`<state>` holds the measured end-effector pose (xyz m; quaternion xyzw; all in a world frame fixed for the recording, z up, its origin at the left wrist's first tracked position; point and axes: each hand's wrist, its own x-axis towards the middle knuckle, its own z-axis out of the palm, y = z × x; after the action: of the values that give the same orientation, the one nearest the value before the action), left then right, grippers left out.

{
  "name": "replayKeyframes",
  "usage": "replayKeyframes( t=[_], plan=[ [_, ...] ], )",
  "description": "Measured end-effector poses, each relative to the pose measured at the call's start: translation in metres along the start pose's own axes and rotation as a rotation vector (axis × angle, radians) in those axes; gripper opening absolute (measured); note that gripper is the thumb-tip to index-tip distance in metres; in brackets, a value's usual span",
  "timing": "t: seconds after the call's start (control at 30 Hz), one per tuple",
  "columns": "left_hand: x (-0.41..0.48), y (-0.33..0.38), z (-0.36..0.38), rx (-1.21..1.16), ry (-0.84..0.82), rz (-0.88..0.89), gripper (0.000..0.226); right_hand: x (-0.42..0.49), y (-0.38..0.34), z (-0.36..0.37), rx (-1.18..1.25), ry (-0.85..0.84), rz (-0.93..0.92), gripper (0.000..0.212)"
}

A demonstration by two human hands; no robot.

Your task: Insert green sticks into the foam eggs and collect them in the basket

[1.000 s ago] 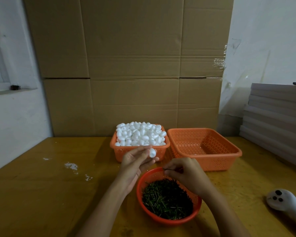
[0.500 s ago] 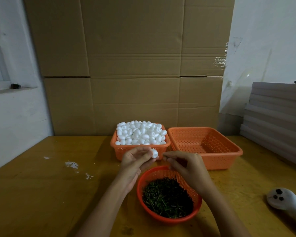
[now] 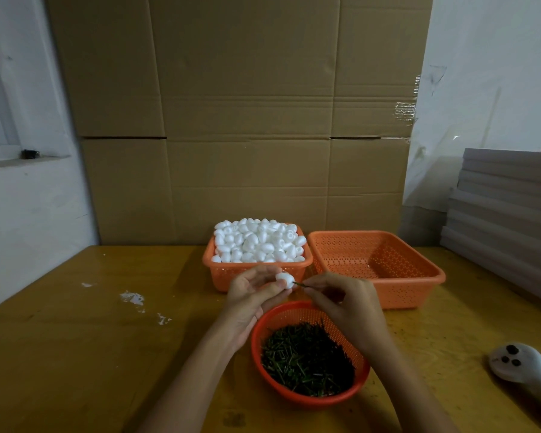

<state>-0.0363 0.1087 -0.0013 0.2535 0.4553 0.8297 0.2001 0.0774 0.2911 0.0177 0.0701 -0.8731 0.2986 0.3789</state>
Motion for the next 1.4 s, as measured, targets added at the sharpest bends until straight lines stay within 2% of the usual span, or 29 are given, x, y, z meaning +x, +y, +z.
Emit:
replayKeyframes(
  t=[0.47,0.63,0.97,1.4],
  plan=[
    [-0.0037,0.0024,0.0042,0.053,0.007,-0.002,0.049,0.0005,-0.0009,-0.0007,-0.046,-0.007,-0.019,0.017],
    [-0.0047,0.0027,0.0054,0.119,0.013,0.014,0.039,0.0008,-0.001,0.0008,-0.022,-0.005,-0.003,0.019],
    [-0.0056,0.0018,0.0054,0.25,0.025,0.057,0.049,-0.0007,-0.0012,0.0045,-0.053,-0.021,-0.01,0.012],
    [-0.006,0.0026,0.0071,0.274,0.0,0.098,0.033,-0.0017,0.0,0.0067,-0.052,-0.018,-0.019,0.013]
  ],
)
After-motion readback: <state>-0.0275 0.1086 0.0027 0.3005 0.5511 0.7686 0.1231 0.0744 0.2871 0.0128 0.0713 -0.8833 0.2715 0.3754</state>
